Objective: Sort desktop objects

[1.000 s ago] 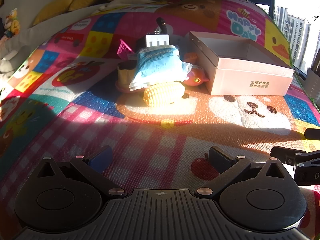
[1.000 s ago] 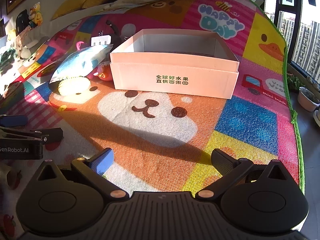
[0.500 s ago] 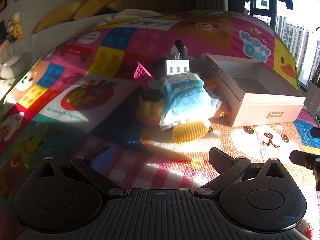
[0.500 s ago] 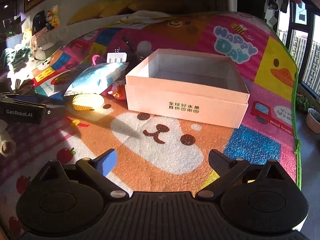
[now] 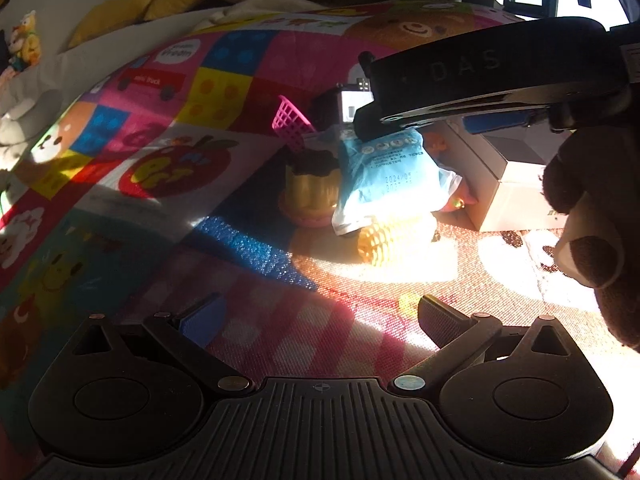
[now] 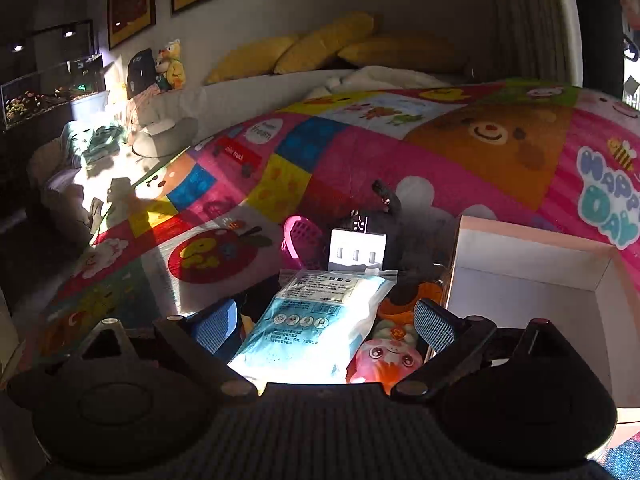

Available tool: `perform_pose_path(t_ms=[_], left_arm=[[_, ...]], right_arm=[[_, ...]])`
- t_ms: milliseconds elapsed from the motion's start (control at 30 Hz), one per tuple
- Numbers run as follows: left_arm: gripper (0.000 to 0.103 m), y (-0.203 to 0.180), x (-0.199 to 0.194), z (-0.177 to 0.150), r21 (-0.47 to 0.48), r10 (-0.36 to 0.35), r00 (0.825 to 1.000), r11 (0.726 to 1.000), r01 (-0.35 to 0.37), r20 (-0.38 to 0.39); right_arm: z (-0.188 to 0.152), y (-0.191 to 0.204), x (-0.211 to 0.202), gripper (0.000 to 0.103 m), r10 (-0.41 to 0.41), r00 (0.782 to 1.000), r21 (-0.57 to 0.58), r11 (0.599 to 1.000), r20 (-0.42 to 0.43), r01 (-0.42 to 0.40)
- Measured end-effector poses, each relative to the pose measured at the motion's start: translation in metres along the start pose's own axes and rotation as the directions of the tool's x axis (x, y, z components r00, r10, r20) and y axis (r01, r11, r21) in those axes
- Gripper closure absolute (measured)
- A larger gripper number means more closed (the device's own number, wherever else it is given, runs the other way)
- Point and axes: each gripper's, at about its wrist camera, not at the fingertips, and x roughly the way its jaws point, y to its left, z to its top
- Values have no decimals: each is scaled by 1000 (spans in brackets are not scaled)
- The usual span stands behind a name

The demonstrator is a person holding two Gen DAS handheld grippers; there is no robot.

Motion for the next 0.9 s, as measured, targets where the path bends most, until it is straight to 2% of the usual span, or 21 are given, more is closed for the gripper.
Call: perform_pose_path(t_ms=[33,100,133,167,200,233,267,333,400,467,633,700,767,833,900], left_arm=[[0,0,-2,-1,7,-12,1000,1000,12,12],[0,-1,-8,-3,22,-23,999,999,22,39],[0,-1,-10,-3,27,-26,999,999,25,47],[0,-1,-11,-3,29,-29,998,999,28,53],[0,0,-12,-3,28,-32,998,999,31,56],[0,0,-12,-2,26,-37,998,999,36,57],[0,-1,-12,-1,25,-42,997,999,40,58],[0,-5,-11,1,37,-56,996,998,54,62],[0,-13,-7,4,58,-72,995,996,69,63],[0,-21,2,8,69,-76,996,995,73,49],[0,-33,15,20,78,-62,997,995,57,52],[0,-36,18,24,81,-61,997,995,57,48],[2,-38,19,26,84,-77,996,994,74,40],[15,-42,17,25,93,-98,994,991,94,40],[18,-43,14,21,93,-127,991,988,122,47]], right_arm=[[1,1,13,7,0,1000,10,1000,-32,0],[-2,3,30,21,7,997,-6,1000,-75,-7],[-4,4,34,44,28,994,-23,999,-103,-30],[-5,4,34,48,38,993,-30,999,-116,-42],[-7,3,28,57,41,993,-31,999,-107,-45],[-8,2,20,76,52,993,-38,998,-101,-57],[-8,0,10,88,65,993,-41,997,-95,-69],[-12,-6,-18,98,73,996,-48,996,-56,-75],[-19,-16,-47,98,73,997,-75,994,-13,-74],[-27,-24,-65,98,57,998,-77,995,-7,-58],[-45,-41,-81,95,-11,1000,-37,999,-2,11],[-57,-52,-86,84,-29,1000,7,1000,13,28],[-70,-65,-89,60,-60,998,68,996,11,59],[-82,-77,-92,55,-96,995,113,989,-1,95],[-93,-89,-95,53,-133,991,145,980,-13,133]])
